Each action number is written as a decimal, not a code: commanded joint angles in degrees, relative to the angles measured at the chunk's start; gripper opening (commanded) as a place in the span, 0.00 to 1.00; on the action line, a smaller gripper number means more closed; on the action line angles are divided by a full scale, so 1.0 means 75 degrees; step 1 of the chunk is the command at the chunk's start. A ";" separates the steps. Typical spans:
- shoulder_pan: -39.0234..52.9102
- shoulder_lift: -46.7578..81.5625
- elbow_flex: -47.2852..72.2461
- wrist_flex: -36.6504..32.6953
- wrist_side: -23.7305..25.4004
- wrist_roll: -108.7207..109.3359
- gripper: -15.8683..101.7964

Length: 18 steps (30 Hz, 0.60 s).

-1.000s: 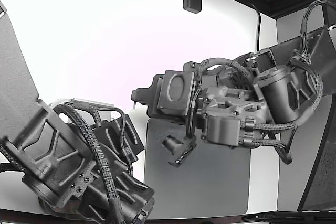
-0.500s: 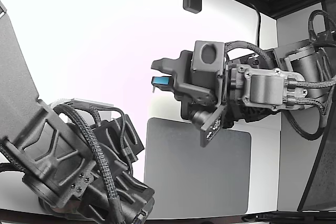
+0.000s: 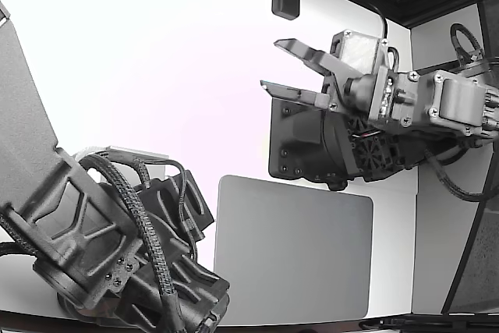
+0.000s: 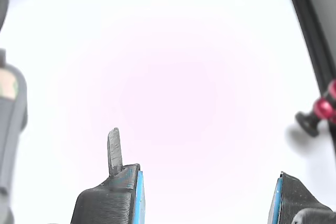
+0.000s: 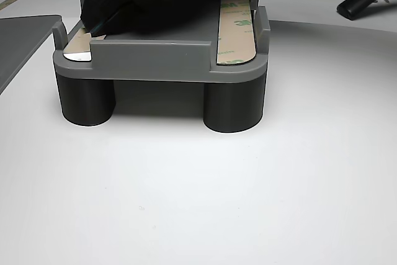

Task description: Peel off protective film from adhesive tape.

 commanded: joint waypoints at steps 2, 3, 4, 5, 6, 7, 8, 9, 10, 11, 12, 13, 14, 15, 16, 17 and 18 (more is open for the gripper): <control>-0.0258 0.0152 0.0059 -0.0164 -0.0867 0.1277 0.98; -0.0563 0.0152 0.0141 -0.0164 -0.1113 0.1406 0.98; -0.0973 0.0164 0.0258 -0.0258 -0.1500 0.1336 0.98; -0.1441 0.0164 0.0434 -0.0363 -0.1969 0.1207 0.98; -0.1934 0.0164 0.0598 -0.0422 -0.2402 0.1195 0.98; -0.2449 0.0164 0.0738 -0.0527 -0.2871 0.1125 0.98; -0.2883 0.0164 0.0785 -0.0563 -0.3223 0.1090 0.98; -0.3199 0.0164 0.0785 -0.0563 -0.3504 0.1055 0.98; -0.3445 0.0164 0.0785 -0.0551 -0.3750 0.1031 0.98; -0.3668 0.0164 0.0809 -0.0539 -0.3914 0.1020 0.98; -0.3809 0.0164 0.0937 -0.0492 -0.4090 0.0938 0.98; -0.3855 0.0164 0.1078 -0.0621 -0.4113 0.0961 0.98; -0.3855 0.0164 0.1078 -0.0621 -0.4078 0.0984 0.98; -0.3855 0.0164 0.1078 -0.0621 -0.4148 0.0926 0.98; -0.3855 0.0164 0.1078 -0.0609 -0.4184 0.0891 0.98; -0.3855 0.0164 0.1078 -0.0609 -0.4137 0.0926 0.98; -0.3855 0.0164 0.1078 -0.0609 -0.4090 0.0961 0.98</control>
